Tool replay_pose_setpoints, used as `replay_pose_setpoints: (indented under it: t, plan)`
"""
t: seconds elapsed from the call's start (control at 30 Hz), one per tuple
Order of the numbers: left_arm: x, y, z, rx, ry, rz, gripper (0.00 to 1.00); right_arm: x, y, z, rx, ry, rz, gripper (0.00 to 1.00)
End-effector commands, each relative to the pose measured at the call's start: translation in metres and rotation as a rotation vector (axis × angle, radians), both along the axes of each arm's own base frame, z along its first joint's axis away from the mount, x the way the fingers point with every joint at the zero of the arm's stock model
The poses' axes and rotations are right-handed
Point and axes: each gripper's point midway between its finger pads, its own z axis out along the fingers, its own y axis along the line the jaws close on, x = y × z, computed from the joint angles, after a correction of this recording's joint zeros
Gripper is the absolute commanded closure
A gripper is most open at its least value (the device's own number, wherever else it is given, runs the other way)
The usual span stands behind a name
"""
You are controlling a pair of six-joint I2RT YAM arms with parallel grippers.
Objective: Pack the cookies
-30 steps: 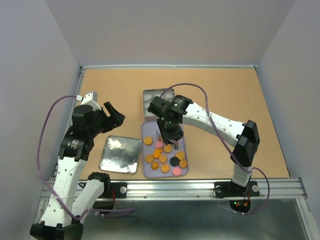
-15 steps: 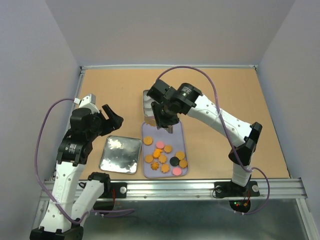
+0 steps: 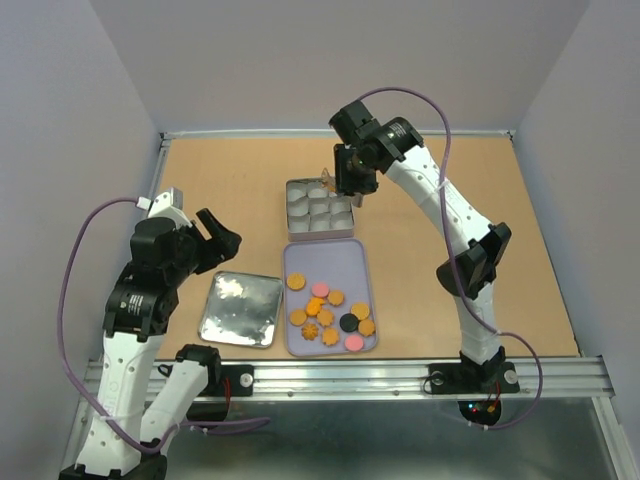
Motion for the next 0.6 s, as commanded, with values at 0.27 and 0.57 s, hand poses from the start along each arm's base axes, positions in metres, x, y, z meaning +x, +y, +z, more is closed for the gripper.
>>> replay_pose_setpoints:
  t: [0.27, 0.57]
  plan:
    - [-0.012, 0.006, 0.022, -0.001, -0.038, 0.031, 0.19, 0.055, -0.027, -0.008, 0.034, -0.040, -0.046, 0.55]
    - [-0.005, 0.005, 0.019, -0.007, -0.032, 0.032, 0.19, 0.065, -0.016, -0.025, 0.044, -0.028, -0.030, 0.55]
